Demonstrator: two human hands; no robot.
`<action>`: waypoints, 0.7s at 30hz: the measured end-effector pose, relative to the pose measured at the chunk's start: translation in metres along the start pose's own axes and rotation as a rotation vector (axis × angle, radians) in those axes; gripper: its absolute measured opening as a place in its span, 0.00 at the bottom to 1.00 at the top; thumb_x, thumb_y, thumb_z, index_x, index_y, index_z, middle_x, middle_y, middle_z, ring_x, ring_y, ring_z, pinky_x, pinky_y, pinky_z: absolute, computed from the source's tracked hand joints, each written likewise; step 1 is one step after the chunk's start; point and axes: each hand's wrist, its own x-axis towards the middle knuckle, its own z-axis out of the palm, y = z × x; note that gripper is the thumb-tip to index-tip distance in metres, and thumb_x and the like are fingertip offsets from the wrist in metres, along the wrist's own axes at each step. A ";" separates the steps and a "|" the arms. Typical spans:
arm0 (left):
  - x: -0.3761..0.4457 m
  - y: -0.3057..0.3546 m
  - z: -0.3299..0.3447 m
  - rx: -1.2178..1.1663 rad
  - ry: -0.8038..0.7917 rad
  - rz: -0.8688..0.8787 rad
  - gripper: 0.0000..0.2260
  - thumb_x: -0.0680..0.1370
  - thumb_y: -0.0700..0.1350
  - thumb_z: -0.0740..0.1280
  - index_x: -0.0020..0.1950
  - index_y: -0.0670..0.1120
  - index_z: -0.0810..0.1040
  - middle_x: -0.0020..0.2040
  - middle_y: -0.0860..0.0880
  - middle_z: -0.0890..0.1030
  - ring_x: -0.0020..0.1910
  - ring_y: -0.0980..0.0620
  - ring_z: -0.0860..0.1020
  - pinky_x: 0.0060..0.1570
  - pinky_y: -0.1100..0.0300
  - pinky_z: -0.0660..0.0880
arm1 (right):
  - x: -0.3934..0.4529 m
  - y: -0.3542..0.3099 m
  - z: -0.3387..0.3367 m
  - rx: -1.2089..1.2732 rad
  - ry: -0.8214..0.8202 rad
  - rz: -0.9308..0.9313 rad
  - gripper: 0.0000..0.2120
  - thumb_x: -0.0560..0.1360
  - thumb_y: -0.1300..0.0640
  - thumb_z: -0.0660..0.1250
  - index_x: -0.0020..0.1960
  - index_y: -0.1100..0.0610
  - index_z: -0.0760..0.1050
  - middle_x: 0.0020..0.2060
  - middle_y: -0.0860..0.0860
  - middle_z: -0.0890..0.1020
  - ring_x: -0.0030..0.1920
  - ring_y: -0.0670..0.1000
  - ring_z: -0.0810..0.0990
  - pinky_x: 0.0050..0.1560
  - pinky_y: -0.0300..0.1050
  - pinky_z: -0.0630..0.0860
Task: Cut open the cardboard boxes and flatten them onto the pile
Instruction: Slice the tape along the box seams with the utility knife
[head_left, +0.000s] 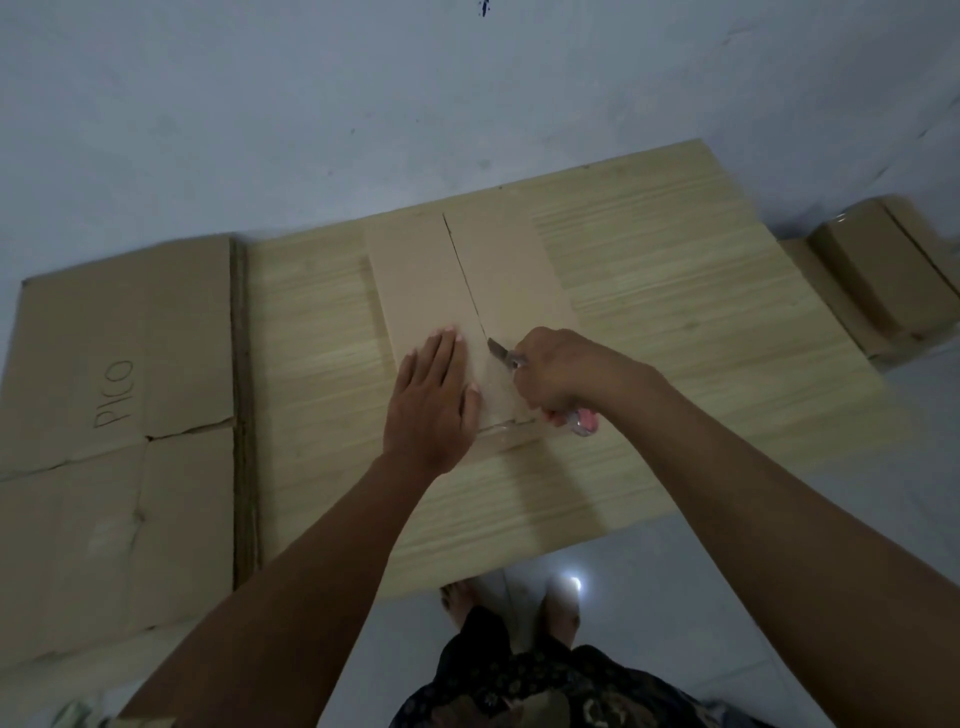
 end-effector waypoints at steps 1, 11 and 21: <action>0.001 0.001 0.000 0.002 -0.003 -0.005 0.29 0.81 0.51 0.51 0.80 0.38 0.62 0.80 0.41 0.62 0.80 0.43 0.59 0.78 0.43 0.57 | 0.003 0.000 0.004 0.005 0.011 -0.003 0.08 0.78 0.65 0.60 0.49 0.64 0.78 0.34 0.61 0.84 0.33 0.60 0.86 0.40 0.55 0.85; 0.002 0.003 0.000 0.022 0.029 -0.022 0.28 0.81 0.50 0.52 0.78 0.37 0.65 0.79 0.40 0.64 0.79 0.42 0.62 0.76 0.42 0.60 | -0.004 0.014 0.010 -0.019 -0.014 -0.012 0.08 0.75 0.68 0.60 0.49 0.65 0.77 0.36 0.63 0.85 0.33 0.63 0.85 0.38 0.57 0.85; 0.016 -0.005 0.001 0.014 0.009 0.022 0.29 0.82 0.51 0.50 0.80 0.38 0.62 0.80 0.41 0.62 0.80 0.43 0.60 0.77 0.43 0.59 | 0.000 0.015 0.008 0.021 -0.047 0.041 0.08 0.73 0.70 0.62 0.51 0.66 0.75 0.38 0.67 0.84 0.37 0.66 0.86 0.39 0.69 0.82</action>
